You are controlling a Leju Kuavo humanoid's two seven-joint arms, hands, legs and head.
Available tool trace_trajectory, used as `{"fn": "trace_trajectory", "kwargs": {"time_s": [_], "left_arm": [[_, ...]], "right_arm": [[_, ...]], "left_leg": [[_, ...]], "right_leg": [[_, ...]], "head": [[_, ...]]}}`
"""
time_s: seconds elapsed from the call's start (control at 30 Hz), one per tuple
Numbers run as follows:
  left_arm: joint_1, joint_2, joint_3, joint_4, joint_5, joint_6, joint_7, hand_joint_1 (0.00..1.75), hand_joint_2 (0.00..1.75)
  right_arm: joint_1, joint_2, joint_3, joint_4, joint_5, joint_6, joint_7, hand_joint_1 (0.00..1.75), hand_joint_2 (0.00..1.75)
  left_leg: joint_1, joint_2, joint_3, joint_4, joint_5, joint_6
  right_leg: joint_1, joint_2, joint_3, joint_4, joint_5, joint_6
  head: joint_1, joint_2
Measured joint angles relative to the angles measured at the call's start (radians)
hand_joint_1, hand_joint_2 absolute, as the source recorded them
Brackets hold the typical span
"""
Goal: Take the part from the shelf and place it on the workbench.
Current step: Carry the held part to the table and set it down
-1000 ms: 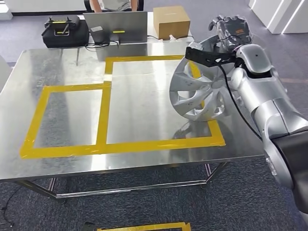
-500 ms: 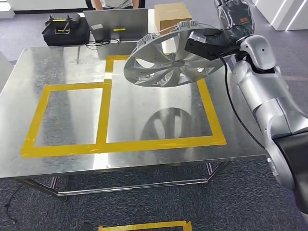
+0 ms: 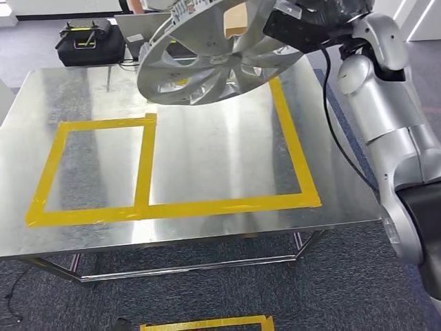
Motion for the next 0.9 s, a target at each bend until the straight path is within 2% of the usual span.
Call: {"fn": "trace_trajectory", "kwargs": {"time_s": [0.07,0.1,0.13,0.2,0.23,0.27,0.3,0.33,0.37,0.4,0.43,0.47,0.53,0.6,0.67,0.73,0.77,0.8,0.83,0.9], "left_arm": [[0.001,0.001,0.007,0.000,0.005,-0.004,-0.002,0.00,0.00],[0.001,0.001,0.011,0.000,0.007,-0.006,-0.002,0.00,0.00],[0.000,0.002,0.015,0.000,0.007,-0.007,-0.003,0.00,0.00],[0.000,0.002,0.017,0.000,0.007,-0.009,-0.004,0.00,0.00],[0.001,0.002,0.018,0.000,0.007,-0.010,-0.004,0.00,0.00],[0.002,0.002,0.018,0.000,0.007,-0.010,-0.004,0.00,0.00],[0.003,0.002,0.019,0.000,0.007,-0.010,-0.004,0.00,0.00],[0.002,0.002,0.020,0.000,0.007,-0.010,-0.004,0.00,0.00],[0.002,0.002,0.022,0.000,0.008,-0.010,-0.005,0.00,0.00],[0.001,0.002,0.024,0.000,0.009,-0.011,-0.006,0.00,0.00],[0.000,0.002,0.027,0.000,0.010,-0.012,-0.008,0.00,0.00],[0.000,0.002,0.032,0.000,0.011,-0.013,-0.009,0.00,0.00],[0.001,0.003,0.041,0.000,0.016,-0.014,-0.014,0.00,0.00],[0.003,0.005,0.048,0.000,0.022,-0.014,-0.018,0.00,0.00],[0.004,0.007,0.058,0.000,0.026,-0.012,-0.021,0.00,0.00],[0.005,0.007,0.067,0.000,0.027,-0.011,-0.023,0.00,0.00],[0.006,0.008,0.070,0.000,0.027,-0.011,-0.024,0.00,0.00],[0.006,0.008,0.072,0.000,0.027,-0.011,-0.024,0.00,0.00],[0.006,0.009,0.074,0.000,0.027,-0.011,-0.025,0.00,0.00],[0.005,0.011,0.080,0.000,0.027,-0.010,-0.026,0.00,0.00]], "right_arm": [[0.000,-0.008,-0.004,0.013,-0.021,0.087,0.002,0.00,0.00],[0.001,-0.013,-0.005,0.023,-0.029,0.121,0.002,0.00,0.00],[0.003,-0.018,-0.006,0.033,-0.035,0.141,0.001,0.00,0.00],[0.011,-0.026,-0.007,0.050,-0.040,0.156,-0.001,0.00,0.00],[0.017,-0.029,-0.007,0.057,-0.042,0.159,-0.001,0.00,0.00],[0.021,-0.032,-0.008,0.064,-0.043,0.162,-0.001,0.00,0.00],[0.024,-0.033,-0.008,0.070,-0.044,0.167,-0.001,0.00,0.00],[0.023,-0.035,-0.008,0.076,-0.044,0.181,0.002,0.00,0.00],[0.021,-0.037,-0.008,0.083,-0.046,0.207,0.008,0.00,0.00],[0.018,-0.039,-0.008,0.095,-0.050,0.245,0.017,0.00,0.00],[0.015,-0.043,-0.008,0.113,-0.057,0.295,0.030,0.00,0.00],[0.014,-0.048,-0.007,0.137,-0.063,0.351,0.042,0.00,0.00],[0.026,-0.062,-0.004,0.190,-0.073,0.440,0.066,0.00,0.00],[0.046,-0.075,0.000,0.231,-0.079,0.470,0.088,0.00,0.00],[0.059,-0.087,0.000,0.263,-0.081,0.474,0.115,0.00,0.00],[0.075,-0.099,0.001,0.290,-0.078,0.479,0.139,0.00,0.00],[0.085,-0.104,0.002,0.301,-0.076,0.482,0.145,0.00,0.00],[0.094,-0.108,0.003,0.309,-0.075,0.484,0.150,0.00,0.00],[0.101,-0.112,0.004,0.317,-0.075,0.488,0.154,0.00,0.00],[0.105,-0.120,0.006,0.328,-0.065,0.516,0.175,0.00,0.00]], "left_leg": [[0.003,0.001,0.004,-0.008,0.002,0.009],[0.005,0.001,0.006,-0.012,0.004,0.015],[0.007,0.001,0.007,-0.015,0.007,0.020],[0.007,0.001,0.007,-0.016,0.008,0.026],[0.007,0.000,0.007,-0.016,0.008,0.026],[0.007,0.000,0.007,-0.015,0.007,0.027],[0.007,0.000,0.007,-0.015,0.006,0.026],[0.007,0.000,0.008,-0.014,0.005,0.025],[0.007,0.000,0.009,-0.014,0.003,0.024],[0.005,-0.001,0.008,-0.012,0.001,0.020],[0.004,-0.001,0.008,-0.011,0.000,0.016],[0.003,-0.002,0.007,-0.010,0.000,0.012],[0.002,-0.004,0.007,-0.011,0.001,0.004],[0.003,-0.003,0.000,0.006,-0.015,-0.005],[0.005,-0.001,-0.039,0.097,-0.067,-0.014],[0.008,0.000,-0.099,0.232,-0.122,-0.020],[0.008,0.000,-0.118,0.271,-0.128,-0.021],[0.008,0.000,-0.121,0.272,-0.115,-0.021],[0.008,0.000,-0.105,0.233,-0.085,-0.019],[0.007,0.000,-0.046,0.102,-0.018,-0.012]], "right_leg": [[-0.001,-0.001,-0.004,0.003,-0.006,0.011],[-0.002,-0.001,-0.014,0.022,-0.020,0.016],[-0.002,-0.001,-0.033,0.061,-0.043,0.019],[-0.003,-0.001,-0.097,0.195,-0.103,0.025],[-0.003,-0.001,-0.127,0.254,-0.121,0.027],[-0.003,-0.001,-0.146,0.285,-0.122,0.028],[-0.004,-0.001,-0.144,0.273,-0.103,0.028],[-0.004,-0.001,-0.124,0.224,-0.069,0.027],[-0.004,-0.002,-0.092,0.152,-0.031,0.026],[-0.003,-0.002,-0.055,0.082,-0.005,0.023],[-0.001,-0.003,-0.027,0.031,0.009,0.020],[0.000,-0.003,-0.010,0.002,0.012,0.016],[0.002,-0.003,-0.003,-0.008,0.008,0.008],[-0.003,-0.005,0.001,-0.012,0.010,-0.002],[-0.007,-0.005,0.005,-0.014,0.010,-0.009],[-0.008,-0.004,0.007,-0.014,0.009,-0.013],[-0.008,-0.003,0.008,-0.014,0.008,-0.014],[-0.008,0.000,0.009,-0.013,0.007,-0.014],[-0.008,0.002,0.010,-0.012,0.005,-0.013],[-0.007,0.007,0.012,-0.008,0.001,-0.008]], "head": [[0.001,0.000],[0.001,0.000],[0.002,0.000],[0.004,0.000],[0.005,0.000],[0.005,0.000],[0.006,0.000],[0.006,0.000],[0.006,0.000],[0.005,0.000],[0.005,0.000],[0.005,0.000],[0.004,0.000],[0.002,0.000],[-0.002,0.000],[-0.003,0.000],[-0.003,0.000],[-0.003,0.000],[-0.003,0.000],[-0.003,0.000]]}}
